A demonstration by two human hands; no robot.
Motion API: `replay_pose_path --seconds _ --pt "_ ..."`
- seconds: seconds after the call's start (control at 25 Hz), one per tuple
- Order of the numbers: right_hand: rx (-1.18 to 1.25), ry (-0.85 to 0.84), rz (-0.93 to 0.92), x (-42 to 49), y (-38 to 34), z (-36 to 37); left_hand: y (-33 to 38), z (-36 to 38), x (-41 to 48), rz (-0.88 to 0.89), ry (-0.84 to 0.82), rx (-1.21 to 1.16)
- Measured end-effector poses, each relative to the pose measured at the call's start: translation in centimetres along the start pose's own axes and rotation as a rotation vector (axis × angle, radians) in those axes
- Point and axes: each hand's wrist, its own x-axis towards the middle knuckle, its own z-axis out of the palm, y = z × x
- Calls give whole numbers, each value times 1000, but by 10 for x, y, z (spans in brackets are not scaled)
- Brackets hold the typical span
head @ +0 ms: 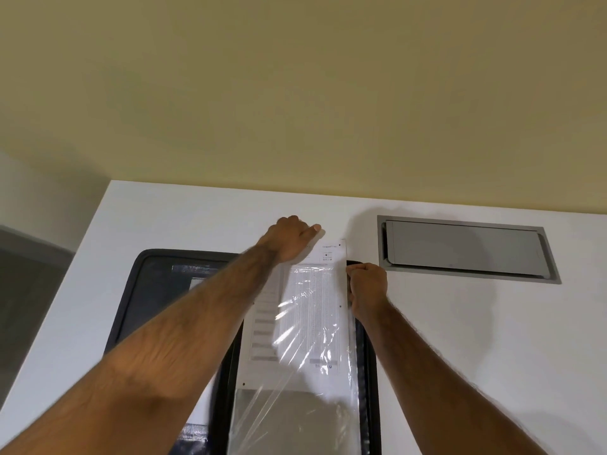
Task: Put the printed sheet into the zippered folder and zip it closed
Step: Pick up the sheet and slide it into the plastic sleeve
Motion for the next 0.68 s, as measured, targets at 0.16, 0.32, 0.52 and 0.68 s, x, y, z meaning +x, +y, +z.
replay_pose_path --seconds 0.16,0.32,0.52,0.68 --pt "41 33 16 -1 2 1 -5 16 -28 30 35 -76" --pt "53 37 -11 -4 1 2 -9 31 -55 85 97 -120" --pt "110 8 60 -12 -8 4 -11 52 -77 84 81 -67" --pt "101 -15 -30 -15 -7 2 -9 60 -82 59 88 11"
